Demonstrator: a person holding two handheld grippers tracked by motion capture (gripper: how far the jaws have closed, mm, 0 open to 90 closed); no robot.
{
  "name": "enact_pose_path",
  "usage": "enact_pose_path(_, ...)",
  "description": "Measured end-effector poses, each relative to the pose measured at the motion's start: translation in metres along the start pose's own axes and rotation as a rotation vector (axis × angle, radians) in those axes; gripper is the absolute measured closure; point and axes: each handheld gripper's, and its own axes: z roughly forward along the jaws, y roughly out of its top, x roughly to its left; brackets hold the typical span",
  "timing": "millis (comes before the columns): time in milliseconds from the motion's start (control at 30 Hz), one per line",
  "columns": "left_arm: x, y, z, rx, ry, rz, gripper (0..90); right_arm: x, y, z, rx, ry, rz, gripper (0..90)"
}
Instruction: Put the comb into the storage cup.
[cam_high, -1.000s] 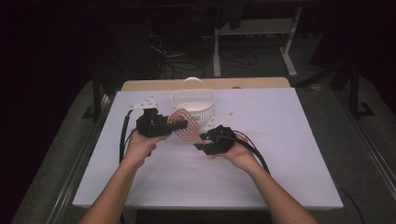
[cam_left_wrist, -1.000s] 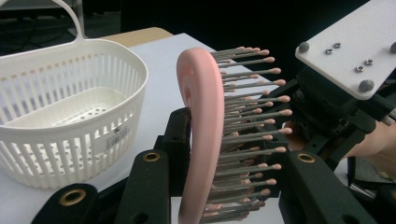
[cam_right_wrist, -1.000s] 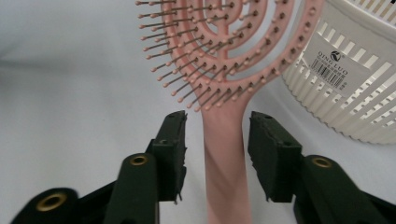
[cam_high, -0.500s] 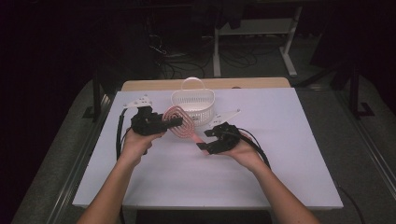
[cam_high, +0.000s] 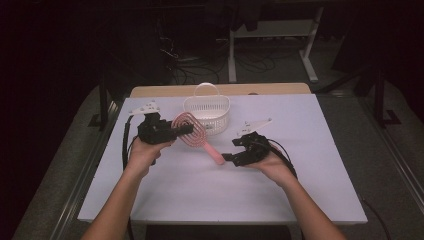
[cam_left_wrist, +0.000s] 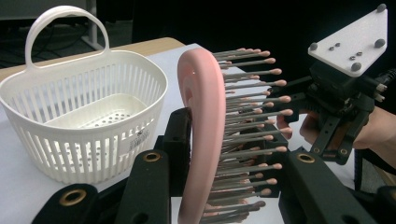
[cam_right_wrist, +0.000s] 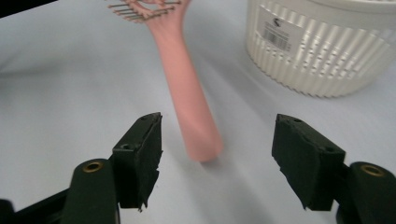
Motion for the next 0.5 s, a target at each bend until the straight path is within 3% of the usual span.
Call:
enact_pose_path(367,0.001,0.001,-0.003,-0.005,0.003,-0.001,65.1,-0.014,-0.022,-0.024,-0.042,-0.056,0.072,23.7)
enact_pose_path(500,0.001,0.001,-0.004,-0.008,0.005,-0.004,65.2,-0.016,-0.034,-0.030,-0.056,-0.081,0.087,16.5)
